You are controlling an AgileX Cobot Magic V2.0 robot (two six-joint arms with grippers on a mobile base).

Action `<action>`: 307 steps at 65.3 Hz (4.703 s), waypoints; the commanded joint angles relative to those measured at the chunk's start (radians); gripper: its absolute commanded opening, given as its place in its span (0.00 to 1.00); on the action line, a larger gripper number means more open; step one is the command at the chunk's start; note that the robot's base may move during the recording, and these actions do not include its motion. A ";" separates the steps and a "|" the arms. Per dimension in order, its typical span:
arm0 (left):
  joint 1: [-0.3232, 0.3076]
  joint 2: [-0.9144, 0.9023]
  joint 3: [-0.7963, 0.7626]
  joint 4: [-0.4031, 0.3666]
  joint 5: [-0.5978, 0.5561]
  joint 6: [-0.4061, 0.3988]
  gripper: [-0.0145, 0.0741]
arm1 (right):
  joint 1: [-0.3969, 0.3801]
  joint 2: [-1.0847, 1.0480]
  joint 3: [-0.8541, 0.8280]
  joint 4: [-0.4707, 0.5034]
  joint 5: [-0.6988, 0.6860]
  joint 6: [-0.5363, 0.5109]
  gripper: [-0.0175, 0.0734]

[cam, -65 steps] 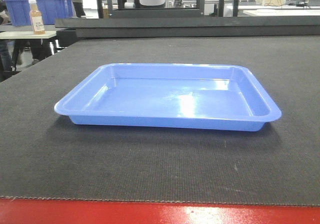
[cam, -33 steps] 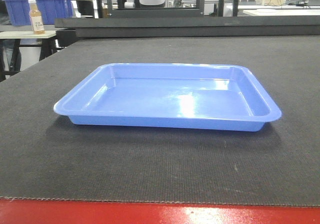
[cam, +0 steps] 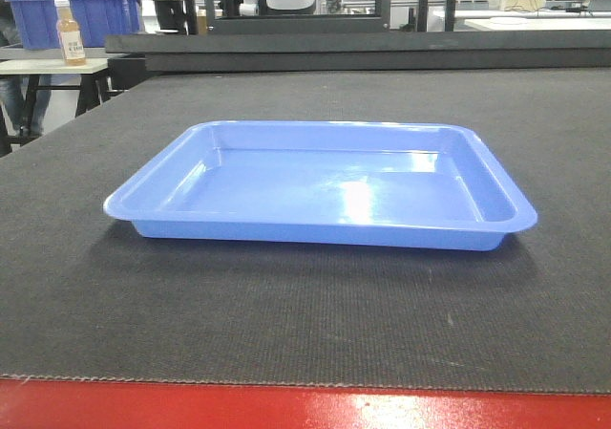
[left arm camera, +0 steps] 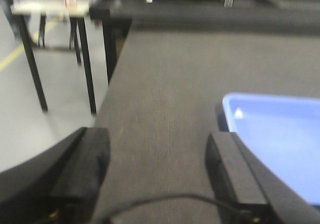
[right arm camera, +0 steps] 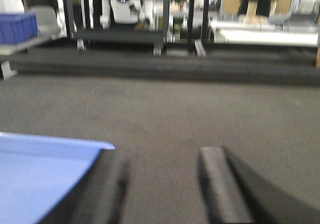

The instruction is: Grab blue tray and place on right shelf

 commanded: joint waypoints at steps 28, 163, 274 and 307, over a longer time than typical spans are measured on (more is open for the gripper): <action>-0.310 0.624 -0.564 -0.022 0.234 0.083 0.60 | 0.308 0.646 -0.518 0.019 0.236 0.002 0.88; -0.315 1.501 -1.208 0.018 0.683 -0.188 0.12 | 0.315 1.474 -1.077 -0.131 0.642 0.366 0.25; -0.467 0.896 -0.805 0.117 0.831 -0.367 0.11 | 0.435 0.943 -0.765 -0.197 0.772 0.358 0.25; -0.467 0.897 -0.805 0.117 0.831 -0.367 0.11 | 0.435 0.944 -0.765 -0.197 0.771 0.358 0.25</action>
